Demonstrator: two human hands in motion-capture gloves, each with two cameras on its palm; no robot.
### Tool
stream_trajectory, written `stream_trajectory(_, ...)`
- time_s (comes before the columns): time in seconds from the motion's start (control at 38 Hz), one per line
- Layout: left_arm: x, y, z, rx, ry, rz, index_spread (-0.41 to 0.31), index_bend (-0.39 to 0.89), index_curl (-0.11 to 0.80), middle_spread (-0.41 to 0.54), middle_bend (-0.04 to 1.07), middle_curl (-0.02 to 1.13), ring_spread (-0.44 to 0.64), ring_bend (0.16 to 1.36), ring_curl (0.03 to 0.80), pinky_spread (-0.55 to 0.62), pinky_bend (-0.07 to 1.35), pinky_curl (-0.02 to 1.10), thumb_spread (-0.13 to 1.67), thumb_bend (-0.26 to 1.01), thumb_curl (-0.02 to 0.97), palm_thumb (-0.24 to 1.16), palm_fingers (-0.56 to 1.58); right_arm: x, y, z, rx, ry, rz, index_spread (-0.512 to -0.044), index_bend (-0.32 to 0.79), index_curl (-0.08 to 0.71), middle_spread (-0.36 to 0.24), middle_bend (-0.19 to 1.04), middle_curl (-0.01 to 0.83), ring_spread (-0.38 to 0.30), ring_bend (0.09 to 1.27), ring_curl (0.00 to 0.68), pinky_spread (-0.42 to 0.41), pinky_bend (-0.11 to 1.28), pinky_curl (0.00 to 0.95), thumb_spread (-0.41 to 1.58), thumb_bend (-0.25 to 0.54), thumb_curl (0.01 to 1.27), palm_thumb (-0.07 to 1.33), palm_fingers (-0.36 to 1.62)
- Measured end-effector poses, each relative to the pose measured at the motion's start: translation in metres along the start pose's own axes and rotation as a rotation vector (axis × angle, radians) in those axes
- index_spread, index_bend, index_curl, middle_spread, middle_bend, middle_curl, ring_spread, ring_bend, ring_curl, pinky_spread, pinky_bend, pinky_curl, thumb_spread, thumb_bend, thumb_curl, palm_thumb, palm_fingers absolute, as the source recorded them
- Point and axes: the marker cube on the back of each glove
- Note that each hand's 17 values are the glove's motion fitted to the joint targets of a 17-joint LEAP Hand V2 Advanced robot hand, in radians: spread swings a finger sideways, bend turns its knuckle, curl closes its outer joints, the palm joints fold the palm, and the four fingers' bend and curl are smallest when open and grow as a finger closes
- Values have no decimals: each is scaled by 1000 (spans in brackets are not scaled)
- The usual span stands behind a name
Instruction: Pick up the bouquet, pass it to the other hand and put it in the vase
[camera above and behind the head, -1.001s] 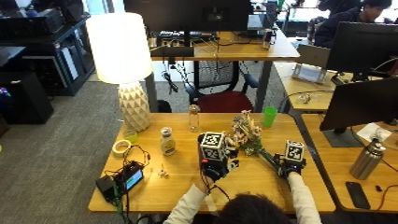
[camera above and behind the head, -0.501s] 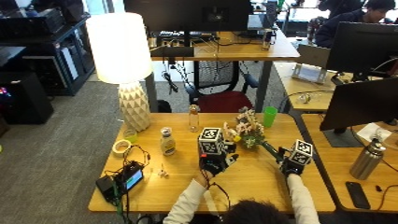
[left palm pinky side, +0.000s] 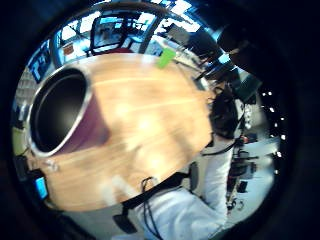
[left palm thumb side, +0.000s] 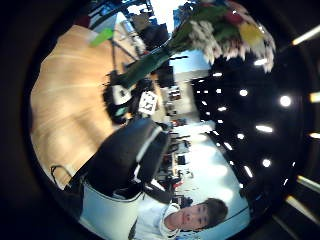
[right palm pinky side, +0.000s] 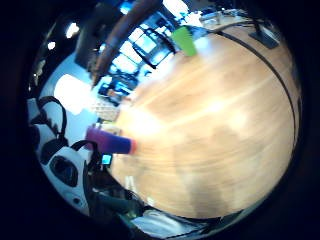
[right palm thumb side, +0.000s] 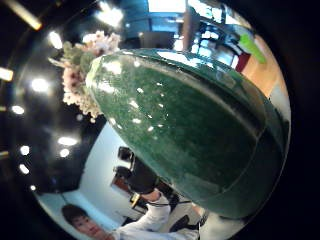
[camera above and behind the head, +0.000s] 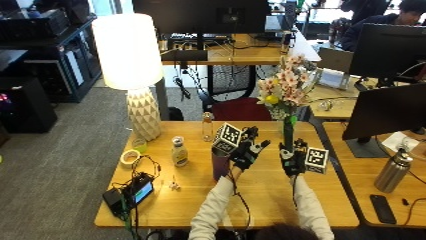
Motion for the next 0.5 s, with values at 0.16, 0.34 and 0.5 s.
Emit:
stream_trajectory(0.16,33,-16,9,58,181,87,25,115,236,104,189,342,91,621,342,143,439,385,963,-29,259,109,349,-9,9,32,-6,-54,-146,-183,518,544,-135,847,637,-187,962,543,-250,696,470,955,1,467,1068,1422)
stream_trajectory(0.34,60,-17,16,132,317,217,5,120,240,64,195,352,35,620,337,85,441,380,894,-23,282,146,434,-23,51,70,-70,-123,-122,-176,503,562,-134,856,638,-184,974,542,-248,705,477,913,-18,499,1063,1407)
stream_trajectory(0.5,69,-13,10,302,411,456,-115,207,279,-119,265,371,-161,590,307,-158,488,358,918,56,324,350,1055,-24,73,88,-104,-155,-178,-176,494,575,-129,858,638,-182,982,540,-248,708,482,892,-19,521,1060,1402)
